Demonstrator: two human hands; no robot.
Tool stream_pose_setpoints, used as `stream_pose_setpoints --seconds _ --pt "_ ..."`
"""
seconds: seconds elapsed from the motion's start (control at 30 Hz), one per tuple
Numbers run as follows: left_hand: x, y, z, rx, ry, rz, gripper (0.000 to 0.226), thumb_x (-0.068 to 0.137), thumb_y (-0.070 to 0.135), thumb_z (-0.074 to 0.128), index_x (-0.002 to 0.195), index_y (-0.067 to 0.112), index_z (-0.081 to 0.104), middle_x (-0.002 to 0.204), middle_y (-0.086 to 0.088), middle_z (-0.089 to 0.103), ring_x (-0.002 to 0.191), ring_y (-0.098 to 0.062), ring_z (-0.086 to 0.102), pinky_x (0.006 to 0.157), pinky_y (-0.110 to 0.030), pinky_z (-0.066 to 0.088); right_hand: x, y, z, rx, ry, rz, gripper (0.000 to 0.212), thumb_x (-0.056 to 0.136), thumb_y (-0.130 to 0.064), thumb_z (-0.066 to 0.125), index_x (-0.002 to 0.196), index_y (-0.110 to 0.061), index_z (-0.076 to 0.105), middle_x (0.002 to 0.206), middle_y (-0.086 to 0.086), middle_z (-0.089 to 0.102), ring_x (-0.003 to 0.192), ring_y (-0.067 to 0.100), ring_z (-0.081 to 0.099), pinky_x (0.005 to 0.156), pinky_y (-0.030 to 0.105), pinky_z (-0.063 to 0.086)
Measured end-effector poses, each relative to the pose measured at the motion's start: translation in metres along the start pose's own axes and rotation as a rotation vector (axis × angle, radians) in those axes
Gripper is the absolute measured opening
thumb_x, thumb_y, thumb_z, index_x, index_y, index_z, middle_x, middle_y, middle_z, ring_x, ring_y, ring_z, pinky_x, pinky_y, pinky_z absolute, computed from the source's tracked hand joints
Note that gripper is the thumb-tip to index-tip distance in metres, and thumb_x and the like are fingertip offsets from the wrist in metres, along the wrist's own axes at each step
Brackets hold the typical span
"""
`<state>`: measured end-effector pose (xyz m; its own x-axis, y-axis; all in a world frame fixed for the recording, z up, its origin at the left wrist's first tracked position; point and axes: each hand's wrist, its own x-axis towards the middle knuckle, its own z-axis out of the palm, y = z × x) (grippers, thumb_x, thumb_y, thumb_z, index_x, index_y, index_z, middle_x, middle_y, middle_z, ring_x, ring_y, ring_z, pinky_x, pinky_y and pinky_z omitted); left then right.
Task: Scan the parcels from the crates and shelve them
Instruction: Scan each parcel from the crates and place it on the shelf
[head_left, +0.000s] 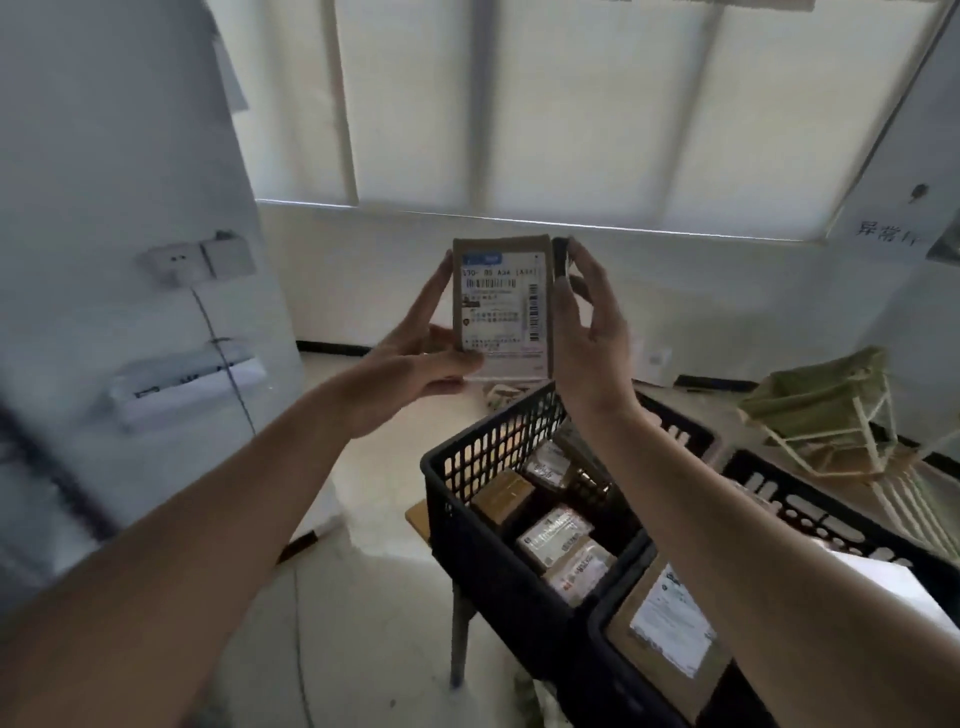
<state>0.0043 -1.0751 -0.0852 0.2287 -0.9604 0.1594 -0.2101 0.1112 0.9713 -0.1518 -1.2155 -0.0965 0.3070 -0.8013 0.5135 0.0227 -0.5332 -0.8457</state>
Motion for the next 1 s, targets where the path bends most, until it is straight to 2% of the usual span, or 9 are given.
stream_pose_setpoints --seconds 0.1,0.2,0.3,0.37,0.57,0.67,0.77,0.9,1.0 --pt "-0.053 0.011 -0.016 0.053 0.171 0.006 0.098 0.091 0.021 0.075 0.151 0.074 0.018 0.134 -0.015 0.063 0.128 -0.025 0.063 0.107 -0.05 0.054 -0.027 -0.018 0.032 0.112 -0.117 -0.061 0.049 0.106 -0.057 0.045 0.155 -0.057 0.042 0.144 0.001 0.058 0.128 0.024 0.065 0.092 0.052 0.063" --pt "-0.108 0.024 -0.034 0.142 0.362 0.041 0.088 0.096 0.021 0.073 0.154 0.067 0.025 0.135 0.005 0.066 0.133 -0.016 0.057 0.103 -0.048 0.057 -0.058 -0.043 0.07 0.238 -0.22 -0.139 0.051 0.109 -0.052 0.044 0.16 -0.05 0.04 0.149 0.003 0.053 0.129 0.021 0.064 0.09 0.049 0.064" --pt "-0.166 0.038 -0.057 0.173 0.526 0.063 0.087 0.098 0.013 0.072 0.159 0.057 0.028 0.145 0.006 0.056 0.141 -0.012 0.05 0.101 -0.05 0.059 -0.093 -0.079 0.106 0.324 -0.293 -0.186 0.048 0.113 -0.04 0.042 0.161 -0.043 0.041 0.143 0.005 0.051 0.122 -0.005 0.058 0.085 0.021 0.061" --pt "-0.206 0.047 -0.072 0.18 0.606 0.062 0.087 0.098 0.01 0.071 0.159 0.055 0.028 0.148 0.005 0.053 0.135 -0.014 0.058 0.101 -0.05 0.059 -0.118 -0.106 0.129 0.393 -0.36 -0.194 0.046 0.112 -0.038 0.042 0.157 -0.044 0.042 0.139 0.006 0.048 0.118 -0.012 0.053 0.083 0.015 0.058" --pt "-0.337 0.067 -0.117 0.298 0.797 0.102 0.092 0.097 0.007 0.072 0.161 0.053 0.025 0.152 0.006 0.052 0.126 -0.02 0.067 0.1 -0.053 0.059 -0.201 -0.184 0.207 0.496 -0.501 -0.204 0.051 0.109 -0.049 0.039 0.16 -0.048 0.041 0.133 -0.013 0.047 0.121 -0.009 0.053 0.091 0.036 0.063" --pt "-0.406 0.075 -0.143 0.406 0.871 0.104 0.092 0.098 0.01 0.071 0.162 0.052 0.022 0.153 0.006 0.052 0.129 -0.019 0.064 0.101 -0.045 0.06 -0.253 -0.225 0.244 0.561 -0.567 -0.19 0.054 0.108 -0.048 0.041 0.161 -0.042 0.041 0.135 -0.005 0.047 0.123 0.0 0.056 0.088 0.031 0.063" --pt "-0.477 0.083 -0.169 0.488 0.921 0.094 0.092 0.1 0.011 0.07 0.165 0.048 0.017 0.153 0.01 0.052 0.138 -0.013 0.056 0.109 -0.044 0.055 -0.306 -0.267 0.281 0.598 -0.604 -0.186 0.057 0.105 -0.048 0.042 0.161 -0.039 0.043 0.136 -0.001 0.048 0.122 -0.004 0.055 0.089 0.022 0.059" --pt "-0.56 0.092 -0.201 0.577 0.998 0.107 0.091 0.101 0.009 0.068 0.168 0.039 0.013 0.157 0.01 0.047 0.143 -0.005 0.048 0.114 -0.043 0.05 -0.37 -0.314 0.333 0.64 -0.645 -0.204 0.054 0.108 -0.05 0.043 0.161 -0.039 0.044 0.135 0.01 0.05 0.125 0.019 0.061 0.092 0.043 0.064" --pt "-0.614 0.096 -0.221 0.63 1.069 0.121 0.09 0.101 0.012 0.068 0.167 0.042 0.014 0.159 0.003 0.047 0.143 -0.011 0.05 0.111 -0.04 0.053 -0.41 -0.347 0.364 0.652 -0.698 -0.195 0.053 0.107 -0.052 0.044 0.16 -0.044 0.044 0.137 0.01 0.052 0.125 0.021 0.063 0.093 0.045 0.064"
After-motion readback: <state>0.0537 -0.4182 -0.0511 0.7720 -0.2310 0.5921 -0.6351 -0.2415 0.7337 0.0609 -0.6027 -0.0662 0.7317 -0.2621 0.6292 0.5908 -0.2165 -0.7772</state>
